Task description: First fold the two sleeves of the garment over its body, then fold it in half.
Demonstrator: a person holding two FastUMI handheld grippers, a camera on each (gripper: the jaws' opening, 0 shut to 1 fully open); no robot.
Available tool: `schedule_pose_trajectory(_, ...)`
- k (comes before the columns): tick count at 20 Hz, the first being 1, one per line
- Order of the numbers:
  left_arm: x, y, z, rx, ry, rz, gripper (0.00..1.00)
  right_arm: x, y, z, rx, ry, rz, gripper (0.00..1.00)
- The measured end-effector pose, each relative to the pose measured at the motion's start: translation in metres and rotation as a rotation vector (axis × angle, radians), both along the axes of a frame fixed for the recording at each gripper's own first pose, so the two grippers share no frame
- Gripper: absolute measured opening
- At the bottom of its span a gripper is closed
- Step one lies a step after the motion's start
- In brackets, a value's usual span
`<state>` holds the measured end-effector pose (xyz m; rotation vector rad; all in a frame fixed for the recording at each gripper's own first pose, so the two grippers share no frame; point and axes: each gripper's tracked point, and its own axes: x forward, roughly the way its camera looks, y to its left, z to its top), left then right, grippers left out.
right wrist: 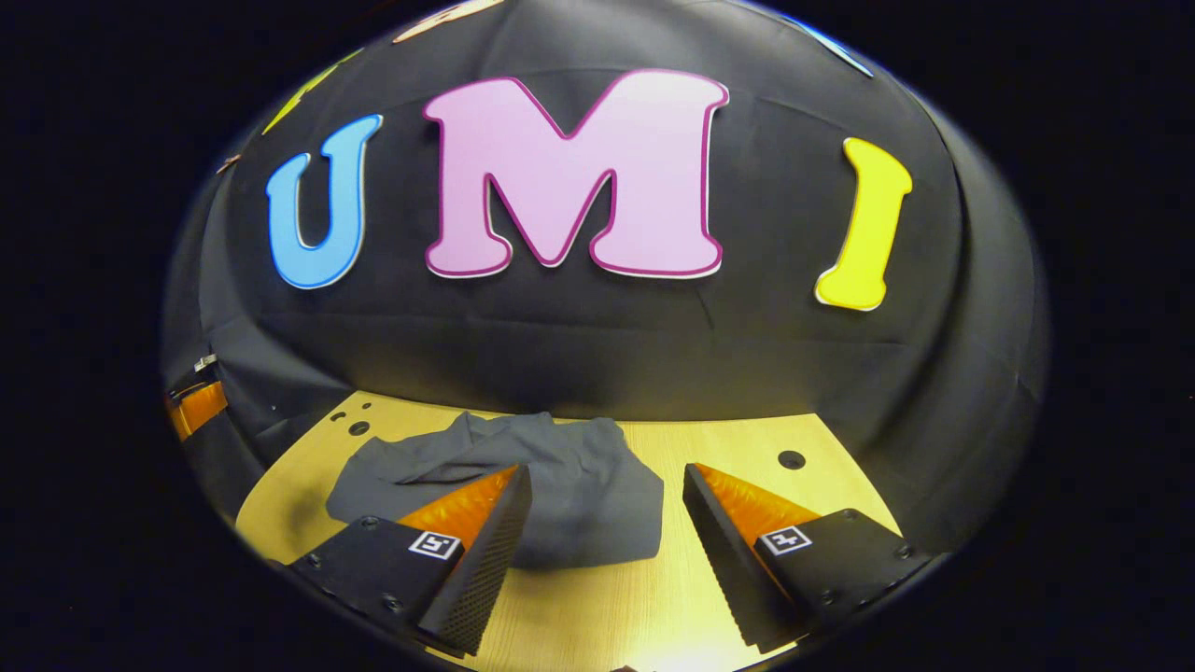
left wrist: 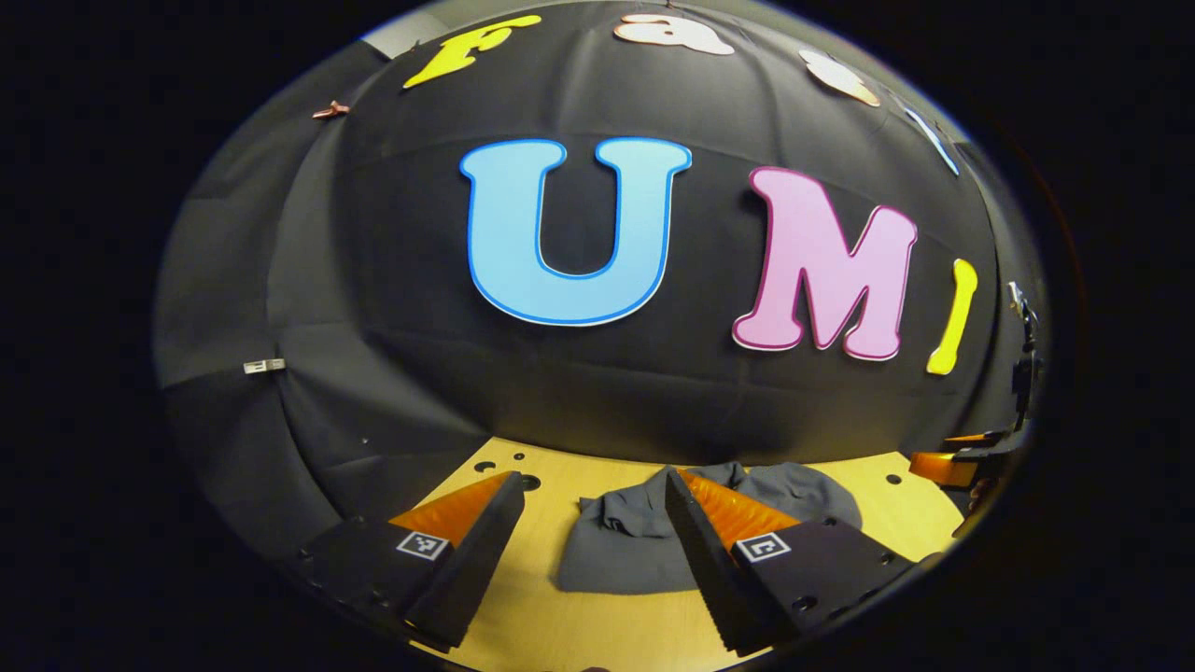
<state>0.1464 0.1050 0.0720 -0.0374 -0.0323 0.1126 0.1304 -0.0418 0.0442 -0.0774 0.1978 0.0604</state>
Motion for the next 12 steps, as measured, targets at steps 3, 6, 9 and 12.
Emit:
schedule_pose_trajectory(3,-0.042,0.008,-0.005,-0.012,0.001,0.002,0.96,-0.039,0.013,0.009,0.004,-0.011,0.006,1.0)
schedule_pose_trajectory(6,-0.074,0.018,-0.013,0.002,-0.019,-0.009,0.96,-0.073,0.028,0.015,0.017,-0.037,0.024,1.0)
schedule_pose_trajectory(9,-0.106,0.029,-0.031,0.053,-0.025,0.001,0.96,-0.103,0.039,0.009,0.012,-0.037,0.053,1.0)
schedule_pose_trajectory(12,-0.134,0.022,-0.05,0.061,-0.016,-0.026,0.96,-0.137,0.045,-0.009,0.007,-0.001,0.062,1.0)
